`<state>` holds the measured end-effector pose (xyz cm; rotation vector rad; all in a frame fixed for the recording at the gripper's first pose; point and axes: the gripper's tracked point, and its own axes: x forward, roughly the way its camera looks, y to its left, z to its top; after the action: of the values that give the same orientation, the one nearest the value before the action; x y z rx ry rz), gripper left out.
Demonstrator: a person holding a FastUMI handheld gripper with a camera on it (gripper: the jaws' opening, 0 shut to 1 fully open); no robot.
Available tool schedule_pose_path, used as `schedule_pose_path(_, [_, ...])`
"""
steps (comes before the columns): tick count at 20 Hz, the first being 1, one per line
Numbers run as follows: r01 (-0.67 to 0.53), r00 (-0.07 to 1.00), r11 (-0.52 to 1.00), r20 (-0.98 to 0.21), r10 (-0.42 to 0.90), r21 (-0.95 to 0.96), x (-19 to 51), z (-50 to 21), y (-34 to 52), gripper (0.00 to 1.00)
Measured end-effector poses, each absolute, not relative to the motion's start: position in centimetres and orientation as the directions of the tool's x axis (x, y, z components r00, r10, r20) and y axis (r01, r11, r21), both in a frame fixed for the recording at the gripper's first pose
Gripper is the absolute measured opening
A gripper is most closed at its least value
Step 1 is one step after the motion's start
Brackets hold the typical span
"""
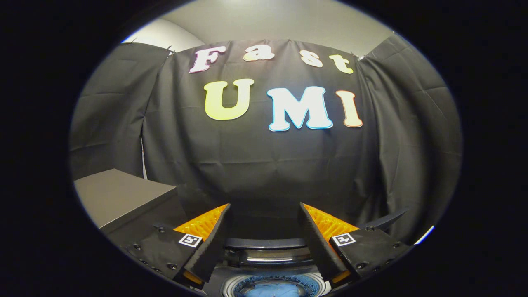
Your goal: Put the clothes into the washing machine and then close the washing machine lid.
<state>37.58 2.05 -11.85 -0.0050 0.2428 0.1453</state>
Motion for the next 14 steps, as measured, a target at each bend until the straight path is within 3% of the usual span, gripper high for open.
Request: schedule_pose_path(14, [-0.161,0.943,0.987,-0.292,0.160,0.022,30.4,-14.6,1.4,0.98])
